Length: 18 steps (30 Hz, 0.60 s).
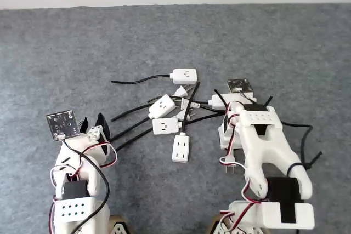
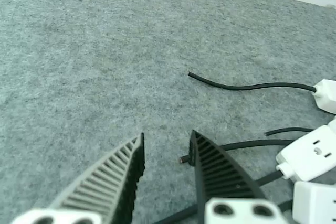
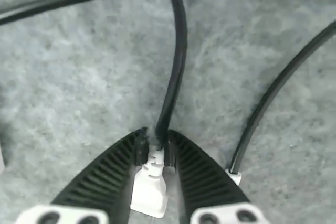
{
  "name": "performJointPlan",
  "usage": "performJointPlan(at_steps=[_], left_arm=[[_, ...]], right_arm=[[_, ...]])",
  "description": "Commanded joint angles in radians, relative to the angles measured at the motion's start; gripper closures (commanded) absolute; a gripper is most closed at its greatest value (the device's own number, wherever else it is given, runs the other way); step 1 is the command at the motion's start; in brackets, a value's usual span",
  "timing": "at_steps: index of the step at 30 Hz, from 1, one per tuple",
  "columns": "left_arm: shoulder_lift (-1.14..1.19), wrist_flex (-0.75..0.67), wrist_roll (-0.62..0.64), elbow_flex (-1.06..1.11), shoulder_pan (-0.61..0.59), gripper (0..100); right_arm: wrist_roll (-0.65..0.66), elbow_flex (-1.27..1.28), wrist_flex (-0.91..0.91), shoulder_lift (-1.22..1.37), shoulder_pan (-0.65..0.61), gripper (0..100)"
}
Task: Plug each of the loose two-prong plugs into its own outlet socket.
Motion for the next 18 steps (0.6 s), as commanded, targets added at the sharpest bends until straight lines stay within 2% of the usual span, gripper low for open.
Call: performJointPlan(at_steps=[1, 5, 18], left_arm=[[-0.014, 0.002, -0.009, -0.012, 0.002, 86], [-0.014, 0.002, -0.009, -0.012, 0.002, 86], [-0.014, 0.000, -0.009, -0.012, 0.003, 86]], right_arm=[[0.043, -0.057, 0.028, 0.002, 0.010, 96.6], [0.051, -0.057, 0.038, -0.001, 0.008, 90.5], [0.086, -0.077, 0.093, 0.004, -0.022, 90.2]])
